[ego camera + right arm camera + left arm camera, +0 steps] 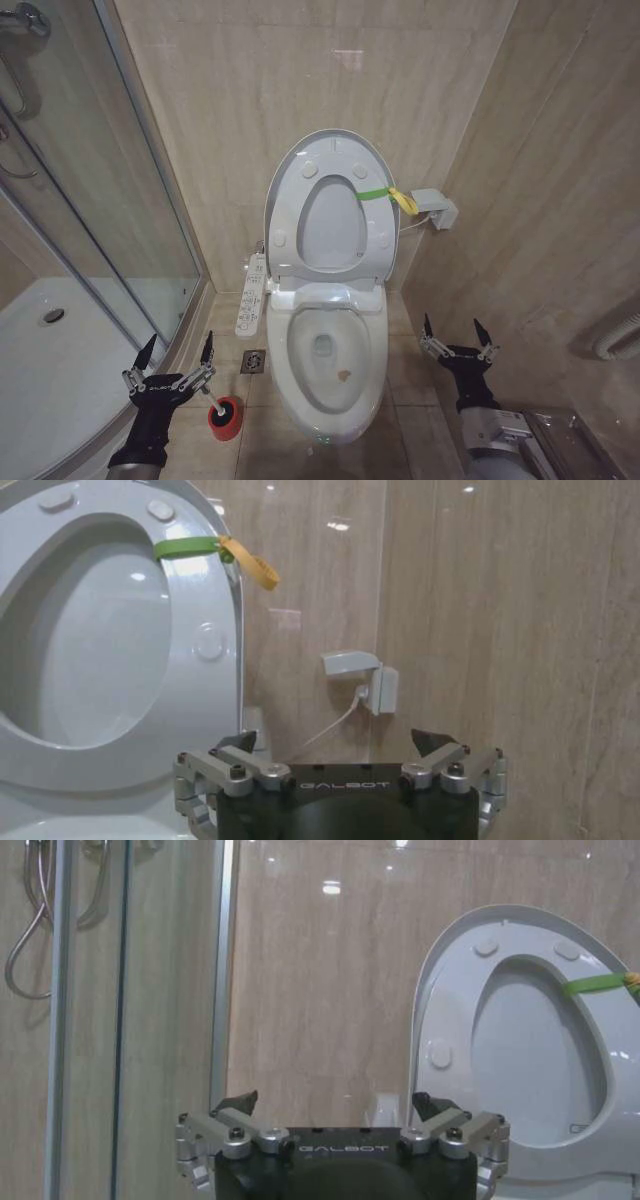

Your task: Open the toilet lid, clean the toilet bowl with a toilet brush, close the toilet lid, and flush.

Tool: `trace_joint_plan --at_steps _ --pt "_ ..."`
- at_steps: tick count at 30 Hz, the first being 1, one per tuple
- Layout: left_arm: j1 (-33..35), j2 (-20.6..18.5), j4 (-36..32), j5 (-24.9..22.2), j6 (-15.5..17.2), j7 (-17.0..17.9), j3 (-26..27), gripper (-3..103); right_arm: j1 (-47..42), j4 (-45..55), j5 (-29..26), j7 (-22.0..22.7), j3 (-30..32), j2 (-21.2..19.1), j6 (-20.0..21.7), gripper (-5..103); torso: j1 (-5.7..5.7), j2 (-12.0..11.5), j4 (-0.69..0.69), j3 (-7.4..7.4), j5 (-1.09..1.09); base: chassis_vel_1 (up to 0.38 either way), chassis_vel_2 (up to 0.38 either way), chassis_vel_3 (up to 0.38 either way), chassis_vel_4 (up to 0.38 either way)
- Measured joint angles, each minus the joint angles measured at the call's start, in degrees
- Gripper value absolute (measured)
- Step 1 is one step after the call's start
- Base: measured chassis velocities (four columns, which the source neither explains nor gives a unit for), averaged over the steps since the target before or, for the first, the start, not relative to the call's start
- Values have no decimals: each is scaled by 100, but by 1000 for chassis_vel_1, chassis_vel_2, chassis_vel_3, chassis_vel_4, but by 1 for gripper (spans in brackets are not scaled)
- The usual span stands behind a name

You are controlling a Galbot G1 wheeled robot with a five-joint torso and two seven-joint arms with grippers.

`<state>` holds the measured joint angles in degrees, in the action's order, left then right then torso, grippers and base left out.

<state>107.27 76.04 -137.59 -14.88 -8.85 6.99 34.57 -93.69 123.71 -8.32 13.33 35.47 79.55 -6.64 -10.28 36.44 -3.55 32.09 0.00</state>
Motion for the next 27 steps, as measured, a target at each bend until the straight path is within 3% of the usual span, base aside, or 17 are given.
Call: trace_joint_plan --at_steps 20,27 --pt "0 0 0 0 0 0 0 100 21 -55 -98 -83 -24 -24 -205 100 0 0 0 0 0 0 0 0 0" --pt "0 0 0 0 0 0 0 100 -15 20 -99 -87 -39 -35 -101 100 0 0 0 0 0 0 0 0 0"
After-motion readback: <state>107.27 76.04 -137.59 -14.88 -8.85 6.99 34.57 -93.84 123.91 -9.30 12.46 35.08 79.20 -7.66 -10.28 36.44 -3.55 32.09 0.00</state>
